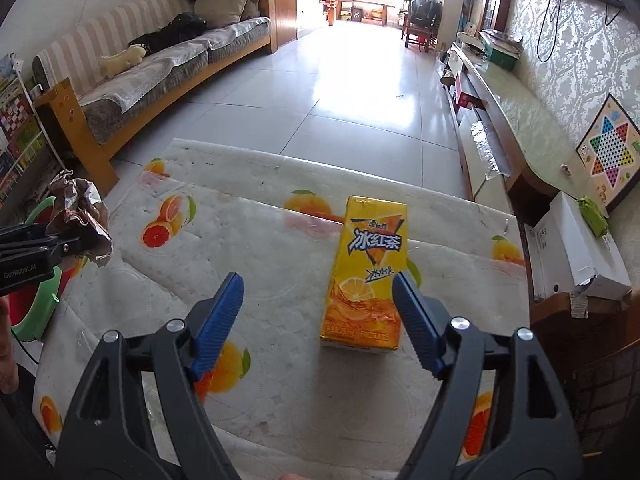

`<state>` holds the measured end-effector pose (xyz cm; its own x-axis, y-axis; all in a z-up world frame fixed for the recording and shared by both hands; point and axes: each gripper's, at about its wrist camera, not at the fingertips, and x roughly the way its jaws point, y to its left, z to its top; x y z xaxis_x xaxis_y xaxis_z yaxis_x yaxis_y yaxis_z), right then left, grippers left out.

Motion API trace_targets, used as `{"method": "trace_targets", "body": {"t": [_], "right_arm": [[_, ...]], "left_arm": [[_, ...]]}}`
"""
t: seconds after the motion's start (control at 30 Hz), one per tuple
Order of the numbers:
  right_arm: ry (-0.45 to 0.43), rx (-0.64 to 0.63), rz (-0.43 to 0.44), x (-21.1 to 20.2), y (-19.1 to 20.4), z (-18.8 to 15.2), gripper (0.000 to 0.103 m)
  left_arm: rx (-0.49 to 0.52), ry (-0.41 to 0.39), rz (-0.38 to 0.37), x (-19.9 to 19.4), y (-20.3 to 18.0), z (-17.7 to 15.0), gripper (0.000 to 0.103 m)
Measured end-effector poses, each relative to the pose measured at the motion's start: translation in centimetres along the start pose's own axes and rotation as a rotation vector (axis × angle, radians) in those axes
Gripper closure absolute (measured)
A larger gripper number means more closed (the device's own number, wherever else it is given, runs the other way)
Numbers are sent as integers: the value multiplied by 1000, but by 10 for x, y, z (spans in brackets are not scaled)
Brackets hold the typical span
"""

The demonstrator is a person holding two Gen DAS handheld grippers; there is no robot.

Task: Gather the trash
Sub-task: 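Grasp the crumpled brown paper with the left gripper while the right gripper grasps the yellow iced tea carton, then carry the crumpled paper and iced tea carton over the red bin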

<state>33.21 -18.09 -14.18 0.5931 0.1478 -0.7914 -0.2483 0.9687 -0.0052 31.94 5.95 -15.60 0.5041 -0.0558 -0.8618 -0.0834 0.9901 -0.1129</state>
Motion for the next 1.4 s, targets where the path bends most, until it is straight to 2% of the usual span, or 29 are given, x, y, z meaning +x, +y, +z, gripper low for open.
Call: {"method": "trace_targets", "body": {"t": [0.1,0.17,0.43,0.5,0.6,0.7,0.77,0.87,0.97,1.17,1.4], "right_arm": [[-7,23,-22,-6,-12,-2,23],[-23,13,-61,-5,-17,1,8],[71,13,-72,47,-25,16,7],[104,8,-104,63,-23,17,9],[151,42,-120,80,-27,17,27],[183,94,-82,89,-31,12,31],[194,85,-92,92,-29,9,44],[185,100,-86,88,-29,6,47],[159,108,-88,71,-31,4,47],[51,130,-74,-1,-33,-1,47],[-59,105,-16,-81,-6,-10,47]], "left_arm": [[36,-14,-6,-5,-5,-6,62],[40,-19,-24,-8,-7,-9,62],[63,-30,-43,-14,-12,-12,63],[60,-33,-44,-16,-10,-10,63],[60,-37,-50,-19,-8,-7,63],[69,-42,-52,-21,-9,-5,63],[81,-47,-47,-22,-12,-5,63],[73,-47,-54,-25,-12,-5,63],[79,-55,-54,-32,-12,-5,63],[74,-87,-73,-57,-12,-9,63],[57,-133,-108,-98,-3,-22,63]]}}
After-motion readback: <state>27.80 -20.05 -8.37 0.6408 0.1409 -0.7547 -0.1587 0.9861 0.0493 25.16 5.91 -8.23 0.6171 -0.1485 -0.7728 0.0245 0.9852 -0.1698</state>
